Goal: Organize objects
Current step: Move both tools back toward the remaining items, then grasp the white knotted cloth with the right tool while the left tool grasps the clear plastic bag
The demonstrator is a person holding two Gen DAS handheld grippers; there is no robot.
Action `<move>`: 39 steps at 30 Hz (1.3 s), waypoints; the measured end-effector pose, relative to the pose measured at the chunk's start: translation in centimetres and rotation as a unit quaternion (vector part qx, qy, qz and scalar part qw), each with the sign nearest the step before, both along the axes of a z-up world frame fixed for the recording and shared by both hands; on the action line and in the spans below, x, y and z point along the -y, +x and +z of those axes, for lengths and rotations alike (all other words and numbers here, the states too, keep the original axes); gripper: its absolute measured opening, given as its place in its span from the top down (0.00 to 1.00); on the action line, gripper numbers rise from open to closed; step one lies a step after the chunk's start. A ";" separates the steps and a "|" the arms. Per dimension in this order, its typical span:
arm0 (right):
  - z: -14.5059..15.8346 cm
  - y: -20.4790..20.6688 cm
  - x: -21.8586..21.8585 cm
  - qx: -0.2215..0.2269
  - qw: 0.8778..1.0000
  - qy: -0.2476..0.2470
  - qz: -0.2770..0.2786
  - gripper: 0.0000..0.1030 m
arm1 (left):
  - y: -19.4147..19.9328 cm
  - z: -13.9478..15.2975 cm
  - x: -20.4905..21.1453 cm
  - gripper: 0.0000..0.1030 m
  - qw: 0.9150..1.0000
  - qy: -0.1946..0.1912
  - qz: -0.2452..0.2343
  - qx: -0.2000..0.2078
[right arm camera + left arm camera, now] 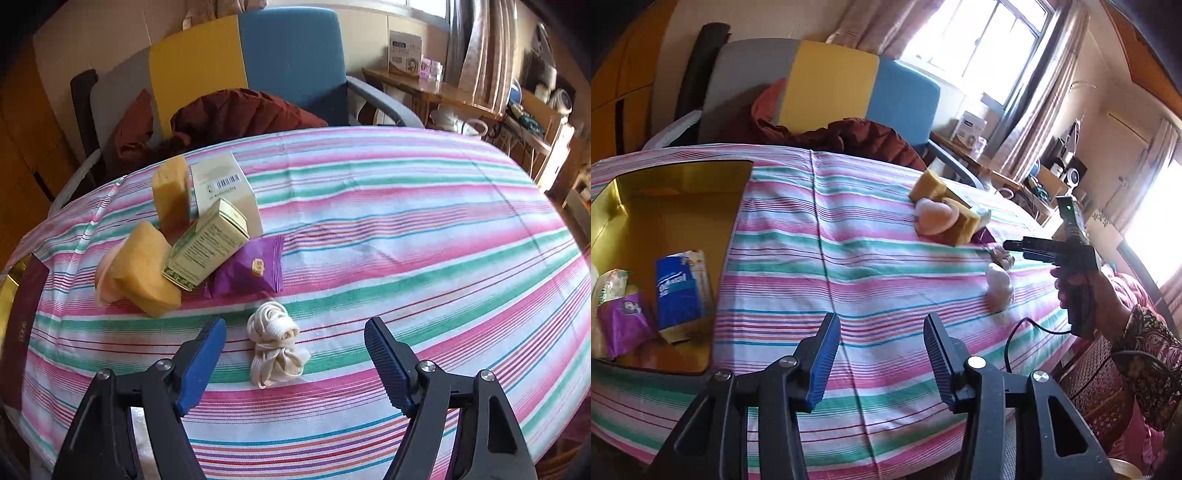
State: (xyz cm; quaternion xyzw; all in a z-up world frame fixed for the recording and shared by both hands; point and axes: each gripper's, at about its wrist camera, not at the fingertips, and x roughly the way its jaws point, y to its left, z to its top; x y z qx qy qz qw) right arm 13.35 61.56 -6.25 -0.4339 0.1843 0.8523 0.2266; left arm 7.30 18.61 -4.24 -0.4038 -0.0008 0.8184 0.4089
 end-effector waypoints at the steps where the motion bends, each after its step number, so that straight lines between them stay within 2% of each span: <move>1: -0.8 -0.3 -0.1 0.006 1.000 -0.016 -0.004 0.31 | 0.1 -0.1 -0.3 0.54 1.000 -0.002 -0.004 0.000; 3: -1.5 -1.0 -0.1 0.016 0.999 -0.028 0.004 0.39 | 0.3 -0.2 -1.0 0.54 1.000 -0.009 -0.014 0.001; 5: -1.9 -1.6 0.6 0.029 0.999 -0.010 0.023 0.50 | 0.4 -0.4 -1.6 0.54 1.000 -0.014 -0.022 0.005; 6: -2.2 -1.9 0.8 0.038 0.999 -0.006 0.030 0.61 | 0.4 -0.5 -2.0 0.54 0.999 -0.017 -0.027 0.006; 9: -2.6 -2.4 1.1 0.049 0.998 -0.007 0.034 0.69 | 0.3 -0.9 -3.4 0.54 0.999 -0.025 -0.044 0.017; 12: -2.5 -2.2 1.1 0.047 0.998 -0.020 0.039 0.70 | 0.2 -1.1 -4.9 0.54 0.997 -0.030 -0.061 0.023; 18: -2.5 -2.4 2.1 0.065 0.996 -0.008 0.053 0.70 | -0.3 -2.0 -8.9 0.54 0.993 -0.035 -0.093 0.065; 22: -2.5 -2.1 1.8 0.072 0.997 -0.014 0.040 0.71 | 0.2 -2.1 -12.2 0.53 0.989 -0.041 -0.122 0.074; 27: -2.3 -1.5 0.9 0.107 0.994 0.035 0.013 0.71 | 0.2 -1.7 -16.2 0.42 0.987 -0.032 -0.138 0.082; 30: -2.5 -1.4 0.1 0.101 0.995 0.014 0.004 0.71 | 0.1 -1.9 -18.8 0.40 0.983 -0.027 -0.150 0.097; 34: -2.4 -1.3 0.4 0.101 0.995 0.015 0.006 0.70 | 0.5 -3.1 -21.9 0.38 0.980 -0.034 -0.161 0.115; 39: -2.6 -1.3 -0.3 0.096 0.995 0.005 0.005 0.70 | 0.7 -4.9 -23.9 0.38 0.977 -0.043 -0.160 0.132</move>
